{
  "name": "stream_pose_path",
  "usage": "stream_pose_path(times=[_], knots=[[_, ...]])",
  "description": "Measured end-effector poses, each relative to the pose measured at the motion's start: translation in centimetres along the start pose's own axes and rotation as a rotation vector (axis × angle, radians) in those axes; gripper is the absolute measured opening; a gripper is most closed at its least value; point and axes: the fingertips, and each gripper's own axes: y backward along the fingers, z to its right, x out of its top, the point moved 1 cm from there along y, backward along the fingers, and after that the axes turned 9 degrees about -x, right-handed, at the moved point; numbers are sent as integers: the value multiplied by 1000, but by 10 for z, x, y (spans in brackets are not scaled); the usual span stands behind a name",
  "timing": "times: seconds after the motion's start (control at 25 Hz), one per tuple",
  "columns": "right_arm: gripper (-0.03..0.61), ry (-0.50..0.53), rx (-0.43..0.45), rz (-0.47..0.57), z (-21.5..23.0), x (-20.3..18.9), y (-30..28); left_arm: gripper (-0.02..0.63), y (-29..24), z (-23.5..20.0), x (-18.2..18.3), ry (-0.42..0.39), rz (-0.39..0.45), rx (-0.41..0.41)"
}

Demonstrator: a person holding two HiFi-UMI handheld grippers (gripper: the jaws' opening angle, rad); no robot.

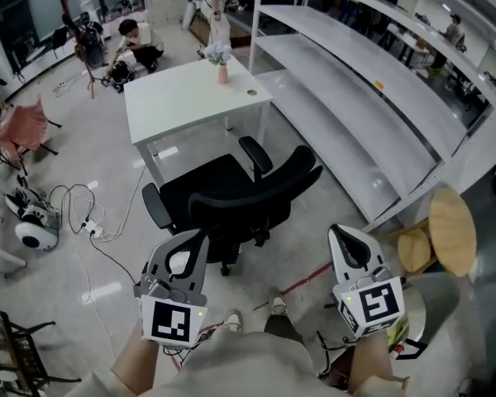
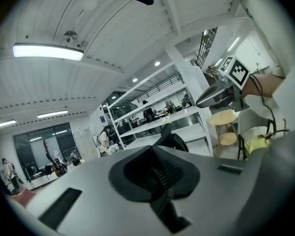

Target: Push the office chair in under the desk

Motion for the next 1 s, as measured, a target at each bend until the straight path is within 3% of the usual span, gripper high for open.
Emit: stream_pose_path(times=[0.52,0.68,0.84,1.0], knots=[[15,59,296,4,43,-26,-84,40,-48,5,-14,75,-168,180],[91,120,423,-34,45,-40,-102,118,-54,15,-27,139,-256,208],[167,221,538,-61,42,-57,-123,175,-62,24,-39,126,-344,204],[184,317,595,-78,42,-76,-144,192,-67,28,-66,50,-478,194]])
